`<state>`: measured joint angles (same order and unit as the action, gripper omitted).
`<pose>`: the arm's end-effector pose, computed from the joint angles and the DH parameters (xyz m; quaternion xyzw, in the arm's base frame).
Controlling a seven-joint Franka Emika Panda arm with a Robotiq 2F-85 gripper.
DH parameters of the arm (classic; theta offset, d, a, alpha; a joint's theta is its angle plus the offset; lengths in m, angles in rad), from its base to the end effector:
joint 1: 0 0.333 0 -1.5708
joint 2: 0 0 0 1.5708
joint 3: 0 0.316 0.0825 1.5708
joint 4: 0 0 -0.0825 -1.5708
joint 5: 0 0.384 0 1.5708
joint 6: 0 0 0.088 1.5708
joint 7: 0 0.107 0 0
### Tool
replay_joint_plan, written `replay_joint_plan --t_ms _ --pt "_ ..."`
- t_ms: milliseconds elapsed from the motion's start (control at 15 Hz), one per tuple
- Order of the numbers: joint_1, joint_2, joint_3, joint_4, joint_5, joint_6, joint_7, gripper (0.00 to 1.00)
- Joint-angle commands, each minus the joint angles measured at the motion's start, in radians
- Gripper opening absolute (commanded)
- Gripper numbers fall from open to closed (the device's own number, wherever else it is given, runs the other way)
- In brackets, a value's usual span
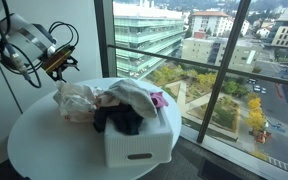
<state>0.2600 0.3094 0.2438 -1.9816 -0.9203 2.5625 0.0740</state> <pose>0.5473 0.3069 0.3399 0.8094 0.5086 0.2044 0.2110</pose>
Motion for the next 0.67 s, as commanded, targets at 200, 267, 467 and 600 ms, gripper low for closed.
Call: replay_joint_plan --t_ms 200,267,467,600 --pt "-0.007 -0.003 0.032 -0.038 0.307 0.101 -0.201 1.00" --pt "-0.001 0.003 0.026 -0.039 0.317 0.115 -0.225 1.00" --pt "0.009 0.026 0.009 -0.036 0.301 0.144 -0.280 1.00" --pt "0.006 0.050 0.007 -0.032 0.304 0.169 -0.312 1.00"
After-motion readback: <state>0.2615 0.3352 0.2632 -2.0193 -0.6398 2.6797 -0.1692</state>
